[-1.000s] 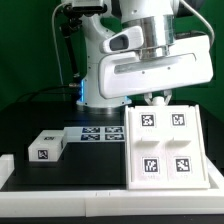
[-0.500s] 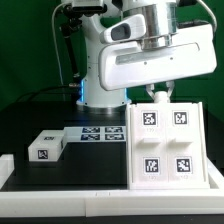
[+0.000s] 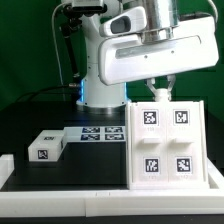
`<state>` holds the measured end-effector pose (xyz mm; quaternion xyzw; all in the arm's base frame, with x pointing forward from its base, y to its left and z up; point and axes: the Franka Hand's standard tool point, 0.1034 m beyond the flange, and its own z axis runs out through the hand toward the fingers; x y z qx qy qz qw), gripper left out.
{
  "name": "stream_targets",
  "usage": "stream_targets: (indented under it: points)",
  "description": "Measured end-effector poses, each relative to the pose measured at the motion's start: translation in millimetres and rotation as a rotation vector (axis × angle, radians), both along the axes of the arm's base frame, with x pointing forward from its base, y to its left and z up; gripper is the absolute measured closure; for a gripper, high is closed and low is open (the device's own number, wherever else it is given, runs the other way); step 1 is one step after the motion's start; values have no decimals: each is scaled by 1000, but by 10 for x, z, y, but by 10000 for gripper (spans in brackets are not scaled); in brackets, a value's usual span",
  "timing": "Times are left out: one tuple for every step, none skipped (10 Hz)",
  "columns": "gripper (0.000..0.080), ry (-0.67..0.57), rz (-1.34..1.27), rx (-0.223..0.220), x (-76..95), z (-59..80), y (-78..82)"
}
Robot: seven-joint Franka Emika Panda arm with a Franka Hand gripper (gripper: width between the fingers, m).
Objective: Assemble cabinet
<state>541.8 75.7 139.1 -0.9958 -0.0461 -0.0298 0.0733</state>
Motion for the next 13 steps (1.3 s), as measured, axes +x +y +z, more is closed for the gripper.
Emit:
stream_targets:
  points:
    - [798, -1, 1, 1, 21, 21, 1]
    - [798, -1, 2, 1, 31, 31, 4]
    - [798, 0, 4, 2, 42, 47, 16]
    - [798, -13, -1, 1, 54, 53, 43]
    - [798, -13, 1, 2, 52, 46, 45]
    - [798, -12, 1, 2, 52, 44, 44]
    - [798, -12, 1, 2, 53, 45, 43]
    - [798, 0, -17, 5, 81, 90, 66]
    - [798, 1, -22, 7, 98, 111, 92]
    - [768, 3, -19, 7, 86, 97, 86]
    - [633, 3, -18, 7, 85, 96, 87]
    - [498, 4, -19, 7, 83, 92, 86]
    - [498, 6, -31, 6, 43, 44, 38]
